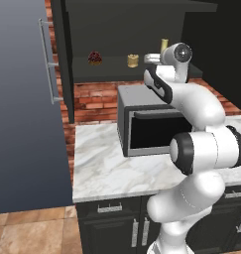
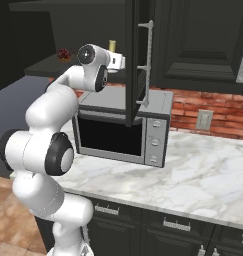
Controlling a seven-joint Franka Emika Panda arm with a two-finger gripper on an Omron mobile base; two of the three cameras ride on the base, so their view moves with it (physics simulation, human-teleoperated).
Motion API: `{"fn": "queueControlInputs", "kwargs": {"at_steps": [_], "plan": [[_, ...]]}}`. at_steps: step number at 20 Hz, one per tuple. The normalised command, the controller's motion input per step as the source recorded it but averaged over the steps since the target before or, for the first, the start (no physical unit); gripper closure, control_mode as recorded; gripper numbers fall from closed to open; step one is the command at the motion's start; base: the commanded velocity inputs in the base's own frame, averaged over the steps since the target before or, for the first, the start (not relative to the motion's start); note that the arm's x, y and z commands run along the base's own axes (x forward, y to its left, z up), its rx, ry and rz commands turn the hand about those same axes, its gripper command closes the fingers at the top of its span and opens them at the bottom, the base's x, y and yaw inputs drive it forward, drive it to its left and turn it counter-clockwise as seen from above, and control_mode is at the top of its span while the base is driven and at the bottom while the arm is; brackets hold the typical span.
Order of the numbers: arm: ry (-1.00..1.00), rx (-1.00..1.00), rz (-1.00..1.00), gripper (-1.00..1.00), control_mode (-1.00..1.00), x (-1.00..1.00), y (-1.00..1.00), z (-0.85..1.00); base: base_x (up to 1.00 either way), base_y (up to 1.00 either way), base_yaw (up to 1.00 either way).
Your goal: Pick the candle and candle from the dining table and place them in the open cabinet. Close the cabinet after placing the objects.
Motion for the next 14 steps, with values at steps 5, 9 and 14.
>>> {"fn": "queueControlInputs", "kwargs": {"at_steps": [5,9,14], "plan": [[-0.04,0.0,0.0,-1.0,-1.0,0.0,0.0,-0.07,0.0,0.0,0.0],[-0.08,0.0,0.0,-1.0,-1.0,-0.08,0.0,-0.12,0.0,0.0,0.0],[-0.11,0.0,0.0,-1.0,-1.0,-0.53,0.0,-0.05,0.0,0.0,0.0]]}}
